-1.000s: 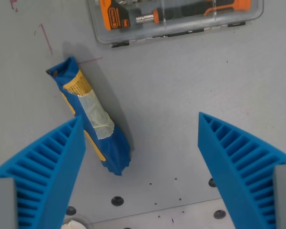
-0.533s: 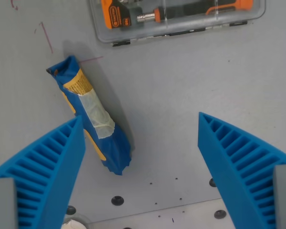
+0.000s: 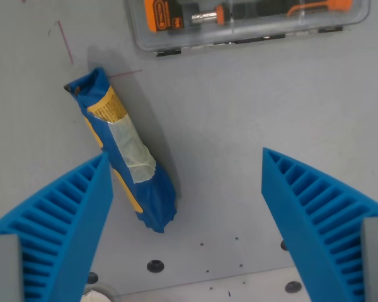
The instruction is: Pick up the blue bag
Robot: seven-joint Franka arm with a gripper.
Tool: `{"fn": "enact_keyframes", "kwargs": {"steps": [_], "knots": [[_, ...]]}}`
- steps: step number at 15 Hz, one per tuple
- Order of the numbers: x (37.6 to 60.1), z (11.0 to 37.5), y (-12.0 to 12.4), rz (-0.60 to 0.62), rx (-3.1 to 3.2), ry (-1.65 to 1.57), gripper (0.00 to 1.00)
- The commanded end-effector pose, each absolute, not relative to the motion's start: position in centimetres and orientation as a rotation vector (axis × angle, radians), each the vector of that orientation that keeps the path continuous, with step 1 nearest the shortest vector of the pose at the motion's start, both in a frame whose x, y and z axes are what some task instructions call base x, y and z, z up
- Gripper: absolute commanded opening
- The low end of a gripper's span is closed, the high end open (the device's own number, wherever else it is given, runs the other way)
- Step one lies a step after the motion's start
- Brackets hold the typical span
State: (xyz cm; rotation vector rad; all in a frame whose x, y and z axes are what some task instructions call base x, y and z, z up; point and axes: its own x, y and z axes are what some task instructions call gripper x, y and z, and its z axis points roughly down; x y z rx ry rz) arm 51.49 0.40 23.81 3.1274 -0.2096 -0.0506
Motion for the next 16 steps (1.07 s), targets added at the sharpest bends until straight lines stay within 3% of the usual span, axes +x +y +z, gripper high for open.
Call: {"fn": "enact_keyframes", "kwargs": {"steps": [1, 16], "knots": [[51.4, 23.2, 0.8, 0.003, 3.143, -0.055, 1.0], [51.3, 20.7, 2.2, 0.017, 3.141, 0.165, 1.0]]}}
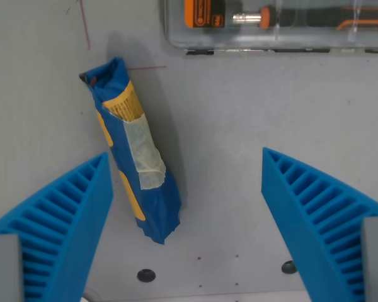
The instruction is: Pick up the blue bag
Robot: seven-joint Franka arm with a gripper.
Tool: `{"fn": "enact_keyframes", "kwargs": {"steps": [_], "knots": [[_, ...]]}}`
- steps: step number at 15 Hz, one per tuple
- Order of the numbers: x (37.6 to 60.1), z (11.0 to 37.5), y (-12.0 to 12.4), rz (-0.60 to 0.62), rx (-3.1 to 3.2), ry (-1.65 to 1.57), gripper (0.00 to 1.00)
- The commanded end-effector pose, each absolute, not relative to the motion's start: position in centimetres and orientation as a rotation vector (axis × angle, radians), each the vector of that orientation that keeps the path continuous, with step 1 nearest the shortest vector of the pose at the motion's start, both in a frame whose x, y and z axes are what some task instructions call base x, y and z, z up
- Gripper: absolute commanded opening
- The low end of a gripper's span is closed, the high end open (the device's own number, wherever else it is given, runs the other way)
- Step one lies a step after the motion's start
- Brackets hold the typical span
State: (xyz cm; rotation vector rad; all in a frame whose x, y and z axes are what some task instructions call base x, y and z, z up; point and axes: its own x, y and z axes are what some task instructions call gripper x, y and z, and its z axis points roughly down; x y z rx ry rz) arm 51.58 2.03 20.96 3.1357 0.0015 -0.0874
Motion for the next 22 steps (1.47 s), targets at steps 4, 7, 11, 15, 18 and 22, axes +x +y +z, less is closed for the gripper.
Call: {"fn": "enact_keyframes", "kwargs": {"steps": [4, 7, 11, 15, 18, 22], "knots": [[51.3, 20.5, 2.3, 0.018, 3.14, 0.181, 1.0], [51.3, 20.4, 2.3, 0.018, 3.14, 0.184, 1.0], [51.3, 19.9, 2.3, 0.018, 3.14, 0.184, 1.0], [51.4, 19.3, 2.3, 0.018, 3.14, 0.184, 1.0], [51.4, 18.8, 2.4, 0.018, 3.14, 0.184, 1.0], [51.5, 18.1, 2.4, 0.018, 3.14, 0.184, 1.0]]}}
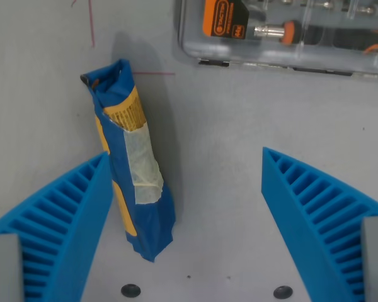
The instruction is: Pick up the blue bag
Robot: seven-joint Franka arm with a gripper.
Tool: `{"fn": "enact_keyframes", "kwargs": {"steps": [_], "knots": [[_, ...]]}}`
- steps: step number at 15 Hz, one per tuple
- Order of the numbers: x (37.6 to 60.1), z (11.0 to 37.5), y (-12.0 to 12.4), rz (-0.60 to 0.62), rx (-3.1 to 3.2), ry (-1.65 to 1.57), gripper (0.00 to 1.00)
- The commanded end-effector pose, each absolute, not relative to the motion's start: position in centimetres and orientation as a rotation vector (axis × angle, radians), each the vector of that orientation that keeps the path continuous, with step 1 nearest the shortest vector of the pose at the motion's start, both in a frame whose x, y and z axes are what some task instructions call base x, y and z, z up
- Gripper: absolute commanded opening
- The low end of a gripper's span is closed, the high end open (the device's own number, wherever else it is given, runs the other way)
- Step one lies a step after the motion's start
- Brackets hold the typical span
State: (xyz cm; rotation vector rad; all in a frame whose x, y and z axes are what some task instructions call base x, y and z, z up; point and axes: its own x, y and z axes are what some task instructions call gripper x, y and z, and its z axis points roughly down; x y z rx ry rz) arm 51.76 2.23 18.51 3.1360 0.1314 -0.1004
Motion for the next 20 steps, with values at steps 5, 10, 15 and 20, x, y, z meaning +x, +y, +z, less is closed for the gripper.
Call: {"fn": "enact_keyframes", "kwargs": {"steps": [5, 10, 15, 20], "knots": [[51.5, 17.3, 2.4, 0.018, 3.14, 0.184, 1.0], [51.6, 16.4, 2.4, 0.018, 3.14, 0.184, 1.0], [51.7, 15.6, 2.4, 0.018, 3.14, 0.184, 1.0], [51.7, 14.8, 2.4, 0.018, 3.14, 0.184, 1.0]]}}
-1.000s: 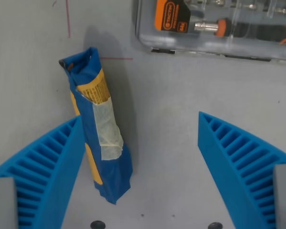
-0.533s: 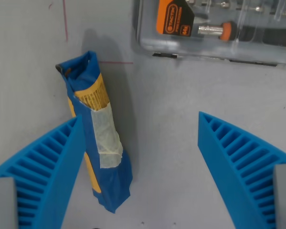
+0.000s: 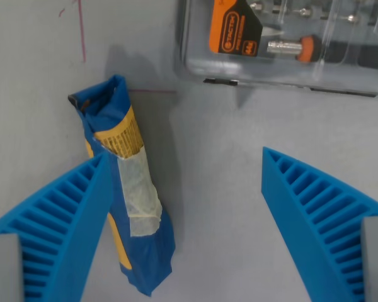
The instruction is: Pick up the blue bag
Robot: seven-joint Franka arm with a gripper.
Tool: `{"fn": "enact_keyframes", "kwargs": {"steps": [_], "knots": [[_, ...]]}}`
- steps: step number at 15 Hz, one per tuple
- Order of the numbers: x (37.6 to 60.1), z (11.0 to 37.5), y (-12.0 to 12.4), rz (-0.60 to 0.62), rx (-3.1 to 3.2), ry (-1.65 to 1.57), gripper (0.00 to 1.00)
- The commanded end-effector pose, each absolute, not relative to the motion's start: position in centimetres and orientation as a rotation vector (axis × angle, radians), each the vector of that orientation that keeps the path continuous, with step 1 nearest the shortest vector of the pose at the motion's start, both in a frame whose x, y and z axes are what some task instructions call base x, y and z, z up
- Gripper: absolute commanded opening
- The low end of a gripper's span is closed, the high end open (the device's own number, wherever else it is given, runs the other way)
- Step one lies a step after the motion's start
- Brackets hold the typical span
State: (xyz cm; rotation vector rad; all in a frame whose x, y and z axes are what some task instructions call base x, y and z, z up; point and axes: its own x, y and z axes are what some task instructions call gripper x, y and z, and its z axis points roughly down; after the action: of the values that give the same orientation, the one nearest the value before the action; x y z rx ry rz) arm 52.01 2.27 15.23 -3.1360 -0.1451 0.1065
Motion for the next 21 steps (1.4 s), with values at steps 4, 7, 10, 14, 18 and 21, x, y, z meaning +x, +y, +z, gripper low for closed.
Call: {"fn": "enact_keyframes", "kwargs": {"steps": [4, 7, 10, 14, 18, 21], "knots": [[51.8, 14.1, 2.4, -0.018, -3.132, -0.184, 1.0], [51.8, 13.6, 2.4, -0.018, -3.132, -0.184, 1.0], [51.9, 13.1, 2.4, -0.018, -3.132, -0.184, 1.0], [51.9, 12.5, 2.4, -0.018, -3.132, -0.184, 1.0], [52.0, 11.8, 2.4, -0.018, -3.132, -0.184, 1.0], [52.0, 11.3, 2.4, -0.018, -3.132, -0.184, 1.0]]}}
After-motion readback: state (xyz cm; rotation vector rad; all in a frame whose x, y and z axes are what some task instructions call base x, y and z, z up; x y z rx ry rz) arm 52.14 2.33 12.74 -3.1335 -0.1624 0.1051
